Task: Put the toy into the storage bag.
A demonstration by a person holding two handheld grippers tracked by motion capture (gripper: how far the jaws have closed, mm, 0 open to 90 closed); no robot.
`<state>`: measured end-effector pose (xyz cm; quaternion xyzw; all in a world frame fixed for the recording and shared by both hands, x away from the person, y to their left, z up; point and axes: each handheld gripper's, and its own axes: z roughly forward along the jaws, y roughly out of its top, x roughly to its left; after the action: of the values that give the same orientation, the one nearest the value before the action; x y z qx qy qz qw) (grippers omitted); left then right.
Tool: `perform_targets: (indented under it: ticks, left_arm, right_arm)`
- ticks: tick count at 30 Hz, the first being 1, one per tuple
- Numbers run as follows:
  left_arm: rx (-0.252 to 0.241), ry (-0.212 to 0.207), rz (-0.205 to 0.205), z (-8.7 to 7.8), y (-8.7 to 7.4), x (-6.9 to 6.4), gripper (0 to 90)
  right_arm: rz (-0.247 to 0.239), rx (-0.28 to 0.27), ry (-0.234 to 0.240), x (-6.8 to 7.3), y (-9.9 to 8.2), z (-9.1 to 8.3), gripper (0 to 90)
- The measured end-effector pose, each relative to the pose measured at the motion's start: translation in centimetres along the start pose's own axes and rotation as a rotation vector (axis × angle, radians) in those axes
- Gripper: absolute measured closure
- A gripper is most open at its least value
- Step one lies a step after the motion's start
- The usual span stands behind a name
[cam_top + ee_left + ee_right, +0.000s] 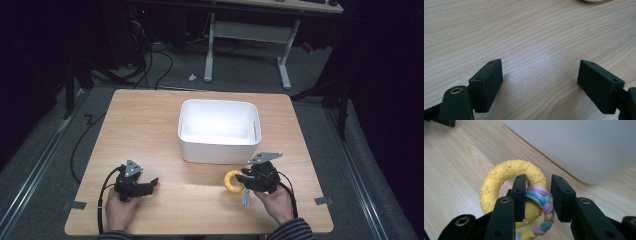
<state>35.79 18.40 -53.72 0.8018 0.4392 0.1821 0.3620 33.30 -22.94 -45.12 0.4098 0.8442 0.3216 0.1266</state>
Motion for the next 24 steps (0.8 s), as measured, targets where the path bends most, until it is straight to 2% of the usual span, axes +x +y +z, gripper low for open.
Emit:
perform_targets:
  ticks: [2, 7, 14, 19, 24]
  left_arm:
    - [0.000, 0.000, 0.000, 0.0, 0.0, 0.0, 20.8]
    - [0.000, 0.001, -0.002, 0.0, 0.0, 0.0, 20.8]
    - [0.002, 0.002, 0.001, 0.0, 0.0, 0.0, 20.8]
    - [0.000, 0.002, -0.001, 0.0, 0.0, 0.0, 20.8]
    - [0.000, 0.002, 0.000, 0.0, 0.0, 0.0, 20.8]
  right_arm:
    - [0.017, -0.002, -0.002, -0.4, -0.2, -0.4, 66.4]
    - [0.012, -0.005, -0.013, -0.7, -0.3, -1.1, 66.4]
    - [0.035, -0.016, -0.017, -1.5, -0.4, -2.0, 66.4]
    - [0.023, -0.020, -0.022, -1.5, -0.2, -2.6, 66.4]
    - [0.027, -0.030, -0.025, -1.7, 0.1, -3.9, 66.4]
